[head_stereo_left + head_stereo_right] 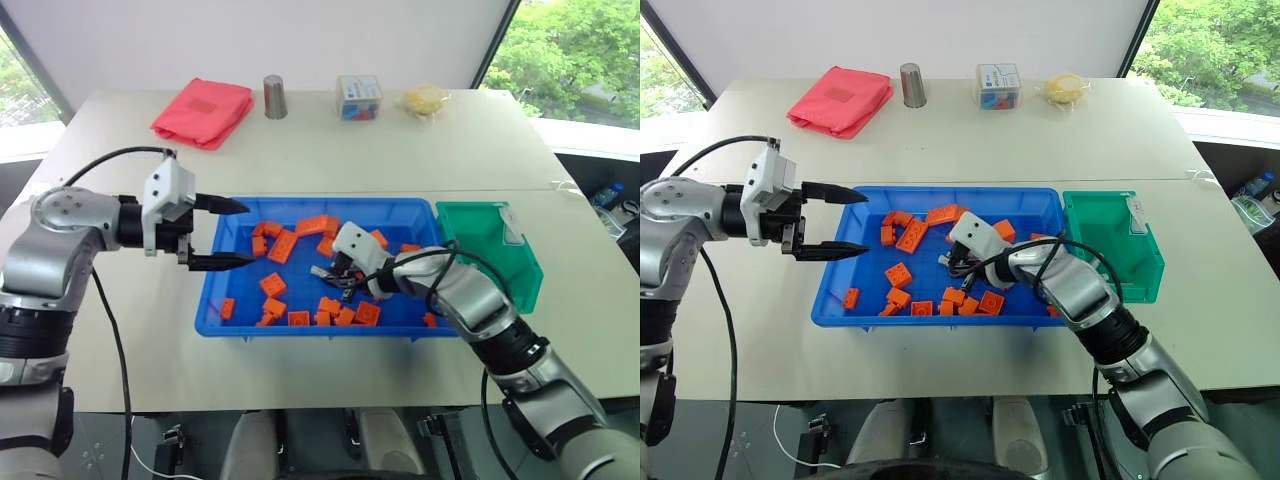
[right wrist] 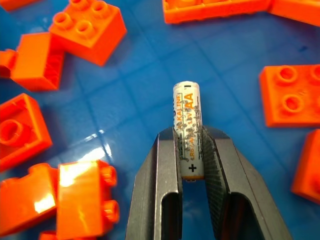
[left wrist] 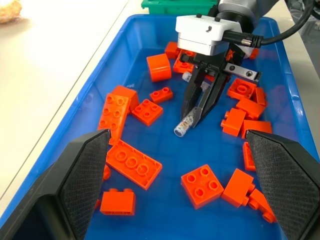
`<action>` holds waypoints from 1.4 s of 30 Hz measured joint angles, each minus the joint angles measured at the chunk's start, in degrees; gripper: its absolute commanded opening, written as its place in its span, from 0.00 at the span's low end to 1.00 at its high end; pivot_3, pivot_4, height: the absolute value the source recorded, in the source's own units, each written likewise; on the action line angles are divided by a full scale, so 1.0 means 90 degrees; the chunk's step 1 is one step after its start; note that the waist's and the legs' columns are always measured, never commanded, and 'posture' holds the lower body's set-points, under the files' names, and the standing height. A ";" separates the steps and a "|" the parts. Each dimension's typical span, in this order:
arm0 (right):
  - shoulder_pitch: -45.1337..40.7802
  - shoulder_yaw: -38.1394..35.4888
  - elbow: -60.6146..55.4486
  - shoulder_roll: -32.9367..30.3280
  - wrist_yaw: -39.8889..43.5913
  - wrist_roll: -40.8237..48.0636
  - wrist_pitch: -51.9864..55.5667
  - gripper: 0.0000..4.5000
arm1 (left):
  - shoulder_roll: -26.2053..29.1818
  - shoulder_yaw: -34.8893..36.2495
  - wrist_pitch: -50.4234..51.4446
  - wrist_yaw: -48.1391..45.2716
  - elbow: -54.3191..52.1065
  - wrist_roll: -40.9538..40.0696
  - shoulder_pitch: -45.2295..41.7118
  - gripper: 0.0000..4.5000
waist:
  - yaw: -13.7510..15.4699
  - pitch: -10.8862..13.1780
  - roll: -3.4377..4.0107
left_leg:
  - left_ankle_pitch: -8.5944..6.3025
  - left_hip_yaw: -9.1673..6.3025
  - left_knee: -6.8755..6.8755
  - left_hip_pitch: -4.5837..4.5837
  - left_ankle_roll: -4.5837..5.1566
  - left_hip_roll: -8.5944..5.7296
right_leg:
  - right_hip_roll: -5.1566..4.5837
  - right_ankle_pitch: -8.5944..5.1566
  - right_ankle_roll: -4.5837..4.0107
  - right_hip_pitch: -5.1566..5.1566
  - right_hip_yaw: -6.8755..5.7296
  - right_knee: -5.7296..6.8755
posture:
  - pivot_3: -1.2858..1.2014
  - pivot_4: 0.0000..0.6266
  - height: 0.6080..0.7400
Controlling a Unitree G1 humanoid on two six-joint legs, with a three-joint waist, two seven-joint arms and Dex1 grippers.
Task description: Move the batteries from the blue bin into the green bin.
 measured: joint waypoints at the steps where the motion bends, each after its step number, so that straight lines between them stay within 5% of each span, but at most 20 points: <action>1: 0.0004 -0.0136 -0.0016 0.0068 -0.0008 0.0113 0.0190 0.02 | -0.0002 0.0000 0.0001 0.0000 -0.0004 -0.0005 0.0006 1.00 | 0.0002 0.0000 0.0000 | 0.0000 0.0000 0.0000 0.0000 0.0000 0.0000 | 0.0000 0.0000 0.0001 0.0000 0.0000 0.0000 | 0.52 0.24 0.97; 5: -0.0082 -0.1285 -0.0449 0.0060 -0.0143 0.0670 0.1100 0.02 | -0.0140 -0.0001 0.0048 0.0005 -0.0141 -0.0075 0.0047 1.00 | 0.0049 0.0001 0.0001 | 0.0000 -0.0001 0.0002 -0.0005 0.0000 0.0000 | -0.0007 0.0002 0.0003 -0.0002 0.0001 0.0000 | 0.52 0.24 0.97; 9: -0.0245 -0.3190 -0.0941 -0.0939 -0.0295 0.1025 0.1973 0.02 | -0.0253 -0.0018 0.0133 0.0006 -0.0214 -0.0138 0.0082 1.00 | 0.0217 0.0000 -0.0001 | 0.0000 0.0001 0.0005 -0.0008 0.0000 -0.0003 | -0.0013 -0.0006 -0.0012 0.0005 -0.0007 -0.0011 | 0.52 0.24 0.97; 11: 0.0135 -0.3993 -0.1129 -0.1691 -0.0307 0.1058 0.2232 0.02 | -0.0303 -0.0034 0.0110 -0.0004 -0.0151 -0.0126 0.0067 1.00 | 0.0293 -0.0002 -0.0003 | -0.0002 0.0004 0.0001 -0.0009 0.0003 -0.0007 | -0.0014 -0.0011 -0.0020 0.0006 -0.0008 -0.0014 | 0.52 0.24 0.97; 18: 0.1709 -0.5404 -0.1228 -0.2536 -0.0336 0.1060 0.2502 0.02 | -0.0619 -0.0263 -0.0084 -0.0064 0.0296 0.0032 -0.0244 1.00 | 0.0257 -0.0002 -0.0003 | -0.0002 0.0005 0.0004 0.0000 0.0004 -0.0006 | -0.0002 -0.0011 -0.0019 0.0004 0.0003 -0.0009 | 0.52 0.24 0.97; 19: 0.1837 -0.5502 -0.1248 -0.2538 -0.0370 0.1061 0.2498 0.25 | -0.0640 -0.0267 -0.0137 -0.0072 0.0352 0.0054 -0.0273 1.00 | 0.0222 -0.0002 -0.0003 | -0.0002 0.0003 0.0004 0.0006 0.0004 -0.0005 | -0.0002 -0.0010 -0.0019 0.0007 0.0006 -0.0008 | 0.52 0.24 0.97; 20: 0.1919 -0.5535 -0.1256 -0.2535 -0.0403 0.1060 0.2492 0.32 | -0.0661 -0.0274 -0.0155 -0.0082 0.0399 0.0075 -0.0310 1.00 | 0.0175 -0.0002 -0.0003 | -0.0002 0.0001 0.0004 0.0011 0.0004 -0.0005 | -0.0002 -0.0010 -0.0019 0.0013 0.0006 -0.0008 | 0.52 0.24 0.97; 22: 0.2033 -0.5534 -0.1263 -0.2532 -0.0496 0.1049 0.2437 0.54 | -0.0716 -0.0304 -0.0189 -0.0118 0.0475 0.0128 -0.0426 1.00 | 0.0132 -0.0002 -0.0003 | -0.0002 0.0002 0.0004 0.0015 0.0004 -0.0004 | -0.0001 -0.0010 -0.0019 0.0014 0.0013 -0.0008 | 0.52 0.24 0.97; 29: 0.0762 -0.4892 -0.1453 -0.2247 -0.0490 0.1443 0.2144 0.54 | -0.0763 -0.0343 -0.0257 -0.0179 0.0556 0.0148 -0.0490 1.00 | 0.0092 -0.0002 -0.0002 | -0.0002 -0.0004 -0.0002 0.0016 0.0005 0.0002 | 0.0012 -0.0008 -0.0013 0.0008 0.0017 -0.0003 | 0.52 0.24 0.97; 35: 0.0607 -0.3163 -0.1876 -0.2013 -0.0100 0.1783 0.1748 0.54 | -0.0757 -0.0344 -0.0244 -0.0144 0.0546 0.0148 -0.0488 1.00 | 0.0177 -0.0002 -0.0002 | -0.0004 -0.0004 0.0001 -0.0001 0.0008 -0.0003 | -0.0004 -0.0005 -0.0009 0.0006 0.0008 -0.0009 | 0.52 0.24 0.97; 38: 0.0692 -0.2344 -0.1678 -0.2007 -0.0098 0.1445 0.1223 0.72 | -0.0755 -0.0344 -0.0229 -0.0094 0.0490 0.0146 -0.0488 1.00 | 0.0168 -0.0002 -0.0003 | -0.0004 0.0002 0.0012 -0.0007 0.0009 -0.0009 | -0.0013 -0.0011 -0.0018 0.0009 0.0015 -0.0019 | 0.52 0.24 0.97; 40: 0.0780 -0.1857 -0.1534 -0.2018 -0.0071 0.1189 0.0946 0.95 | -0.0739 -0.0343 -0.0170 -0.0050 0.0434 0.0144 -0.0484 1.00 | 0.0166 -0.0001 -0.0003 | -0.0004 0.0003 0.0017 -0.0008 0.0009 -0.0010 | -0.0014 -0.0010 -0.0017 0.0009 0.0017 -0.0019 | 0.52 0.24 0.97; 42: 0.0798 -0.1469 -0.1473 -0.2056 -0.0001 0.1002 0.0760 0.99 | -0.0722 -0.0341 -0.0131 -0.0032 0.0368 0.0141 -0.0480 1.00 | 0.0161 -0.0001 -0.0003 | -0.0004 0.0001 0.0016 -0.0008 0.0009 -0.0008 | -0.0009 -0.0010 -0.0017 0.0007 0.0016 -0.0017 | 0.52 0.24 0.97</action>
